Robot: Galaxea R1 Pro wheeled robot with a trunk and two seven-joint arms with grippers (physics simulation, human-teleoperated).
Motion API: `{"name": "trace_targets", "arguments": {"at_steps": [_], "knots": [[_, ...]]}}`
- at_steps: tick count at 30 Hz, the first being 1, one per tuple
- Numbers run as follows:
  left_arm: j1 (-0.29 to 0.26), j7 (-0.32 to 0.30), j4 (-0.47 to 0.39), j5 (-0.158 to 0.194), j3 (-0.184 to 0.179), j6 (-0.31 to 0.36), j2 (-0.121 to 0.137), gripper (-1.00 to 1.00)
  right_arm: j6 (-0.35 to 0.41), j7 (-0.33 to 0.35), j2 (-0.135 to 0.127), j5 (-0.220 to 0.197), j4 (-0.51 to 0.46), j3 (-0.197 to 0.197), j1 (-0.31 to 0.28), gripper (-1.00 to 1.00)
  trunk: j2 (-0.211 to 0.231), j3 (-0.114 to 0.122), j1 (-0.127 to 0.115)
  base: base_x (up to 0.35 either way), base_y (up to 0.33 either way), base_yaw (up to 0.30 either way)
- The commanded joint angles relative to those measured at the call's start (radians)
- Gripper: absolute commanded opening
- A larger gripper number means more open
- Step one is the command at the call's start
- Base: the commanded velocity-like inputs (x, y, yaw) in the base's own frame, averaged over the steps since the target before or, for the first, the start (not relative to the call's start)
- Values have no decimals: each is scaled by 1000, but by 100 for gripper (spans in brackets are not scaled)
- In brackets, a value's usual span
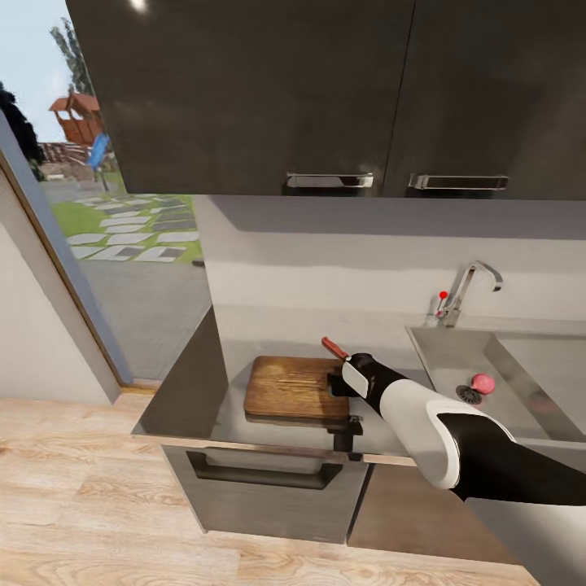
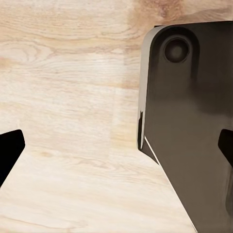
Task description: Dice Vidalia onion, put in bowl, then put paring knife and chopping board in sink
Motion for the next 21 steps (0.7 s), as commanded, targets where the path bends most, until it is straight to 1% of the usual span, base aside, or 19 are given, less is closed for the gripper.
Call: {"name": "trace_targets", "arguments": {"at_steps": [1, 12, 13, 21], "knots": [[-1, 1, 2, 1, 0, -5, 0, 100, 3, -8, 0, -5, -2, -8, 0, -100, -2, -2, 1, 0, 0, 0], [-1, 1, 2, 1, 0, -5, 0, 100, 2, -8, 0, -5, -2, -8, 0, -100, -2, -2, 1, 0, 0, 0], [-1, 1, 2, 1, 0, -5, 0, 100, 2, -8, 0, -5, -2, -8, 0, 100, -2, -2, 1, 0, 0, 0], [0, 2, 2, 1, 0, -5, 0, 100, 3, -8, 0, -6, -3, -9, 0, 100, -2, -2, 1, 0, 0, 0]]}}
